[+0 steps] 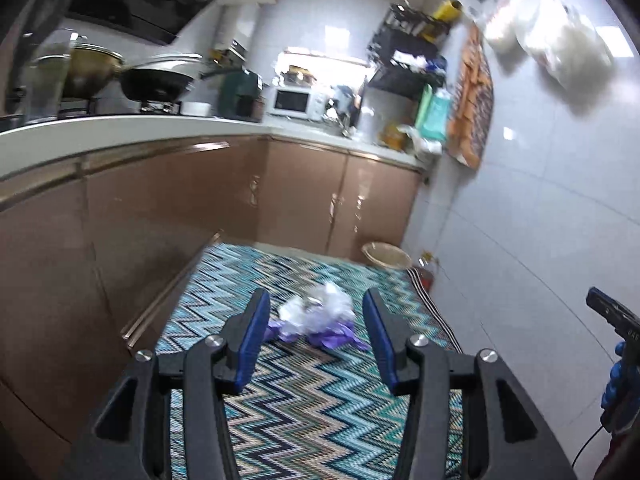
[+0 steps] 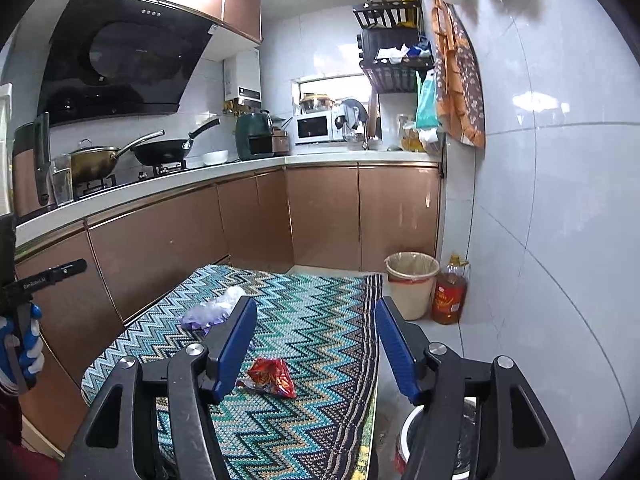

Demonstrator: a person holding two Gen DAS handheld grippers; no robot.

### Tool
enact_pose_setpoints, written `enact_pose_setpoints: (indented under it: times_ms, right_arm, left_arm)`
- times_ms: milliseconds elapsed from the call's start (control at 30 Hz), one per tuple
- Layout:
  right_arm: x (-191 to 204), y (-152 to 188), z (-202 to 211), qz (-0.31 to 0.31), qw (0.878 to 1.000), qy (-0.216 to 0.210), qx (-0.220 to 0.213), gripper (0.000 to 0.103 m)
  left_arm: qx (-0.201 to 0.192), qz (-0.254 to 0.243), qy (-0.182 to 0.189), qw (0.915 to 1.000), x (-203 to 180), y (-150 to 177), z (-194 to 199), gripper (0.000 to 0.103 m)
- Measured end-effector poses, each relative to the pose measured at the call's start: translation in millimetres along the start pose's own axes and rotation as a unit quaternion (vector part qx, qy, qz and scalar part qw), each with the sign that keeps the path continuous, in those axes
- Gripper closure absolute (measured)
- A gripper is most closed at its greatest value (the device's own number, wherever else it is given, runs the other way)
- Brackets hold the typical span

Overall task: Collect trash
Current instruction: 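Move both empty tools back toward the remaining trash on the cloth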

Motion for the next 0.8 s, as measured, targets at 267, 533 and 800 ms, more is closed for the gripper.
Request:
enact_pose_setpoints:
  times_ms: [267,533,800]
  right_arm:
    - [13,-10,-13,0.017,1.000,-0.003,0.007,0.042]
    - [24,-1,-49,0.018,0.999,-0.021,0.036,0.042]
    - [26,34,-95,0.001,0.994,-0.046,0.097,0.042]
  left_arm:
    - [-0.002,0.031,-0.029,0.9991,50,4,4,0.051]
    - [0.029,0.044,-0.048,0.9975,84,31,-13,0.051]
    - [0.098,0.030,-0.006,0.9947,63,68,-50,0.051]
Point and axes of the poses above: each gripper's, at about its wrist camera, not at the fingertips, and z roughly against the way its jaws point, x to its left, y to its underside, the point moved 2 cm from there along -z, roughly the way its jaws point, and after that the axes turned 9 degrees about -x, right-handed, at the moved point
